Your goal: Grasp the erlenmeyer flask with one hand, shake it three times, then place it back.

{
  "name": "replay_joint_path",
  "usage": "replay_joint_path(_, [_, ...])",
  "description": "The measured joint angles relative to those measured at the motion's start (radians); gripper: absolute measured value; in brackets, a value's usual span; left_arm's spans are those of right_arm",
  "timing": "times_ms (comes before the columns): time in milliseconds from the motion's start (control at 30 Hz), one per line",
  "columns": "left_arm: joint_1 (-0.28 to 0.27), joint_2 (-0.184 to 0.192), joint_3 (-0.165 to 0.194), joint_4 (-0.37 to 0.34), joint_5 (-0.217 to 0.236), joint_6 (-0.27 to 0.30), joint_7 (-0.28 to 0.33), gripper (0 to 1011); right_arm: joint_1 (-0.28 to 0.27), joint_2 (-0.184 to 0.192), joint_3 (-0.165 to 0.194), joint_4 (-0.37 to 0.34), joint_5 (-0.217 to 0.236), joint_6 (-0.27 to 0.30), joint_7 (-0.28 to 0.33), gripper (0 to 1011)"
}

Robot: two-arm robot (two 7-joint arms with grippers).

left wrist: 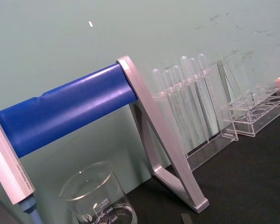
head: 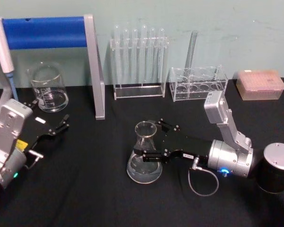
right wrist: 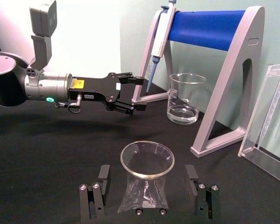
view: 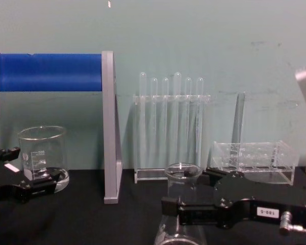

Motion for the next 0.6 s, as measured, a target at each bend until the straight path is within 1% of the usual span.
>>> replay_joint_path(267, [0.000,0.000,0.000,0.000,0.000,0.000,0.000,1001,0.000,0.000,0.000,0.000,0.001,0.001,0.001,1003])
replay_joint_path(367, [0.000,0.000,0.000,0.000,0.000,0.000,0.000,1001,0.000,0.000,0.000,0.000,0.001,0.001,0.001,978])
replay_joint_path(400, [0.000,0.000,0.000,0.000,0.000,0.000,0.000,1001,0.000,0.000,0.000,0.000,0.001,0.001,0.001,934])
replay_joint_path(467, [0.000,0.000,0.000,0.000,0.000,0.000,0.000,1001,0.000,0.000,0.000,0.000,0.001,0.001,0.001,907])
replay_joint_path(500, [0.000,0.000,0.000,0.000,0.000,0.000,0.000,1001,0.000,0.000,0.000,0.000,0.001,0.001,0.001,862])
replay_joint_path(567, [0.000,0.000,0.000,0.000,0.000,0.000,0.000,1001,0.000,0.000,0.000,0.000,0.002,0.001,0.001,834])
replay_joint_path(600, [0.000,0.000,0.000,0.000,0.000,0.000,0.000,1001,0.000,0.000,0.000,0.000,0.002,0.001,0.001,775])
